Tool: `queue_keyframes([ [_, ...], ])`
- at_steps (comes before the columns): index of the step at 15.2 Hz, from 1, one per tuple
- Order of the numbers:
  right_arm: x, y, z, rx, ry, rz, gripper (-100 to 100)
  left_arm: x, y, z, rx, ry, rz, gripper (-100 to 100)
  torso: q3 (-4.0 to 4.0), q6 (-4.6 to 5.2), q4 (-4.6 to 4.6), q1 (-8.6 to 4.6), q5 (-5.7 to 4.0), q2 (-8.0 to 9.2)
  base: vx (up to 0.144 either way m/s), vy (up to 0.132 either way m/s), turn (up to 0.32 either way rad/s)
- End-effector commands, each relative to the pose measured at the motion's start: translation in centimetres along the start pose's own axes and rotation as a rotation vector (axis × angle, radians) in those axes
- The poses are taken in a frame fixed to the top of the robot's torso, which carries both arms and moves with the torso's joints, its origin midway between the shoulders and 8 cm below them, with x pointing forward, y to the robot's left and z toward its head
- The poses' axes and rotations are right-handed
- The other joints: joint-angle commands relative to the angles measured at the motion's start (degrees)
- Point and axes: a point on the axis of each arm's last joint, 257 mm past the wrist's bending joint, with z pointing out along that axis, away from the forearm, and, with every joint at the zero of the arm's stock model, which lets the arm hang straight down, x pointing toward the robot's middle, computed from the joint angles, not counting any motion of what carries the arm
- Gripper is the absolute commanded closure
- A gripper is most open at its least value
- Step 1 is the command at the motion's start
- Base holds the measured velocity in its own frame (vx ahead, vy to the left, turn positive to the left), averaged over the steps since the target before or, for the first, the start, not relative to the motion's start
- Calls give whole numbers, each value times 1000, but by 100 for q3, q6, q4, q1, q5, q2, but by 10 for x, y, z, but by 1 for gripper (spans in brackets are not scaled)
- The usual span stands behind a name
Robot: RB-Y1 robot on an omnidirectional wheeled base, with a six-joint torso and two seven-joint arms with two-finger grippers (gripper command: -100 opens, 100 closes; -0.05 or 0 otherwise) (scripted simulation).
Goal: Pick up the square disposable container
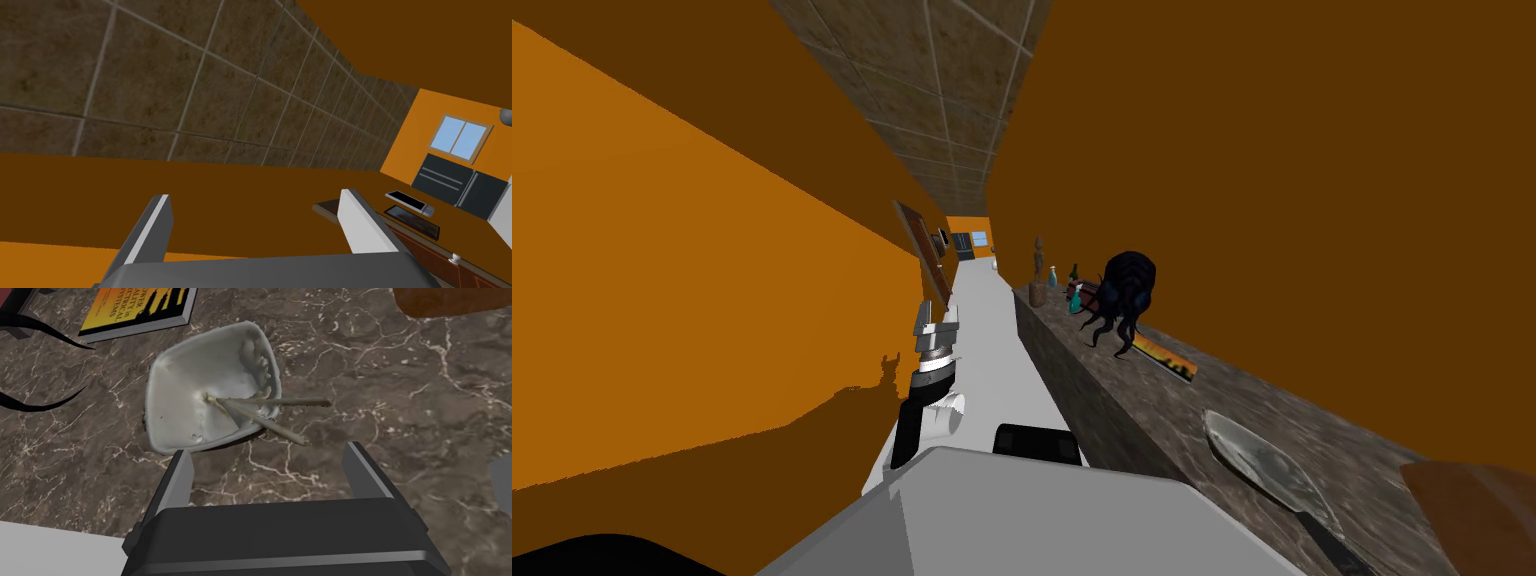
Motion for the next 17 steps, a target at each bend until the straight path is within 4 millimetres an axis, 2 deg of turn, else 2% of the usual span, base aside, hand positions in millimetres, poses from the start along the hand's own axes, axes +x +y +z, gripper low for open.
queue_keyframes([
  [1, -4, 18, -8, -43, -25, 59, -100, 0, 0, 0, 0, 0, 0, 0, 0, 0, 0, 0, 0, 0, 20, 8, 210],
  [4, -4, 18, -8, -43, -24, 114, -100, 0, 0, 0, 0, 0, 0, 0, -1, -1, 0, 0, 0, -2, 22, 1, 98],
  [5, -8, 33, -16, -82, -44, 148, -100, 0, 0, 0, 0, 0, 0, 0, 0, 0, 0, 1, 0, 0, 22, 12, 200],
  [8, -8, 33, -16, -84, -42, 205, -100, 0, 0, 0, 0, 0, 0, 0, -1, -1, 0, 0, 0, -1, 20, -1, 89],
  [9, -11, 47, -25, -122, -58, 238, -100, 0, 0, 0, 0, 0, 0, 0, 0, 0, 0, 0, 0, 1, 21, 7, 143],
  [12, -11, 47, -25, -123, -54, 294, -100, 0, 0, 0, 0, 0, 0, 0, -1, -1, 0, 1, 0, -1, 20, 0, 100],
  [13, -14, 59, -33, -160, -66, 327, -100, 0, 0, 0, 0, 0, 0, 0, 0, 0, 0, 0, 0, 1, 20, 3, 186],
  [16, -14, 59, -33, -162, -62, 381, -100, 0, 0, 0, 0, 0, 0, 0, 0, 0, 0, 0, 0, -1, 18, -2, 78],
  [17, -17, 71, -42, -196, -71, 416, -100, 0, 0, 0, 0, 0, 0, 0, 1, 0, 0, 0, 0, 1, 15, 5, 145],
])
